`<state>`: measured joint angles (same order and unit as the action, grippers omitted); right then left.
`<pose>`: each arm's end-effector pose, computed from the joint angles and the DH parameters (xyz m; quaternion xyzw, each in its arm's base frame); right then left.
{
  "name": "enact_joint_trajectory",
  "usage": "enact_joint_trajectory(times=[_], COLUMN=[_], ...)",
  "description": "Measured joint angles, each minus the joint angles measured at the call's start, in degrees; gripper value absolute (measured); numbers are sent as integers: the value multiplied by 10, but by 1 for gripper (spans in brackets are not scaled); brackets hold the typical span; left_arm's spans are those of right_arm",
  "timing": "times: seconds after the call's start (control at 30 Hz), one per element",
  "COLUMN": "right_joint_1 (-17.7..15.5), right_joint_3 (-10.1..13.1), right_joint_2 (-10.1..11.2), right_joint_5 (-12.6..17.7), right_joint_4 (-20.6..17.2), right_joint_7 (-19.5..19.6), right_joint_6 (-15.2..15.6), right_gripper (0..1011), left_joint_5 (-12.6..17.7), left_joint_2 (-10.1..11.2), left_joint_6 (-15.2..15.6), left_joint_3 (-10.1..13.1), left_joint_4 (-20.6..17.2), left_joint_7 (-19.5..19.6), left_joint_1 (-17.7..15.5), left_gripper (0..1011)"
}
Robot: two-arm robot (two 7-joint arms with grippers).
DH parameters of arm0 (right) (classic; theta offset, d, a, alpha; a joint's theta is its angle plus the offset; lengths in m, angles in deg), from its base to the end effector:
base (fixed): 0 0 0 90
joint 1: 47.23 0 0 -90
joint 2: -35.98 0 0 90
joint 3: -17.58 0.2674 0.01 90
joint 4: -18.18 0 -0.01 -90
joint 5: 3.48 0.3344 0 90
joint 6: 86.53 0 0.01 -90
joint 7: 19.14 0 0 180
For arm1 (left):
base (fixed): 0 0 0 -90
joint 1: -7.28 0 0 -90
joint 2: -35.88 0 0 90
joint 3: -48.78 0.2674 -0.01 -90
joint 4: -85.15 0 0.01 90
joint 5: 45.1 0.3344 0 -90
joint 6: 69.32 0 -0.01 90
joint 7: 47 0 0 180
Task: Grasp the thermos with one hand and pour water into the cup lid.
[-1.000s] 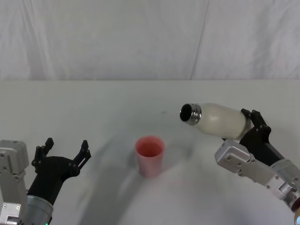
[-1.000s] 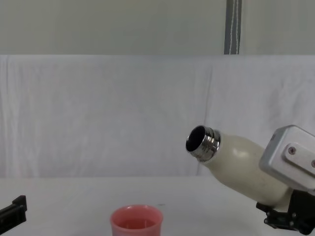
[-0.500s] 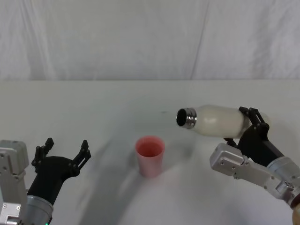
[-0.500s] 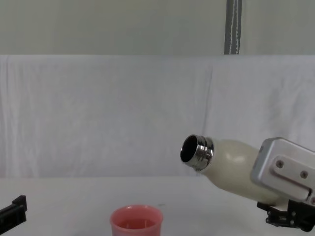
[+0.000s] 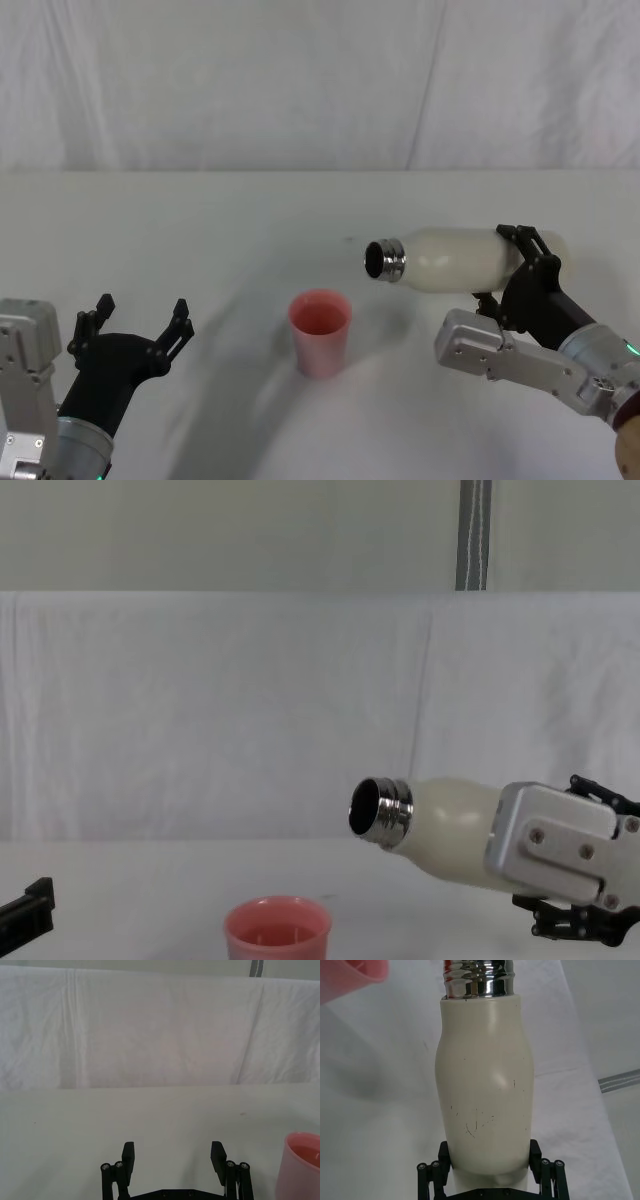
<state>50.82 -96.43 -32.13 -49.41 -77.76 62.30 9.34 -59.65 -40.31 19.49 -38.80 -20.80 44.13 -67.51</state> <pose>0.3591 0.0425 -0.2303 -0.3503 -0.4444 -0.4359 0.6999 0.2842 0.0294 -0.2642 -0.0174 0.0065 0.6616 0.7496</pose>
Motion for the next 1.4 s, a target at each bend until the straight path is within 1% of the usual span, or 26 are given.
enact_joint_trajectory(times=[0.2, 0.9, 1.17, 1.4], right_joint_1=[11, 38, 48, 54], right_joint_3=[-9, -36, -50, -56], right_joint_2=[3, -1, 2, 4], right_joint_5=[-14, -34, -54, -62], right_joint_4=[8, 27, 32, 34], right_joint_7=[-2, -1, 1, 2], right_joint_6=[3, 3, 3, 4], right_gripper=[955, 955, 955, 955], left_joint_5=[0, 0, 0, 0], left_joint_2=[0, 0, 0, 0], left_joint_6=[0, 0, 0, 0], left_joint_3=[0, 0, 0, 0], left_joint_4=[0, 0, 0, 0], left_joint_7=[0, 0, 0, 0], left_joint_1=[0, 0, 0, 0], left_gripper=[1001, 1001, 1001, 1001])
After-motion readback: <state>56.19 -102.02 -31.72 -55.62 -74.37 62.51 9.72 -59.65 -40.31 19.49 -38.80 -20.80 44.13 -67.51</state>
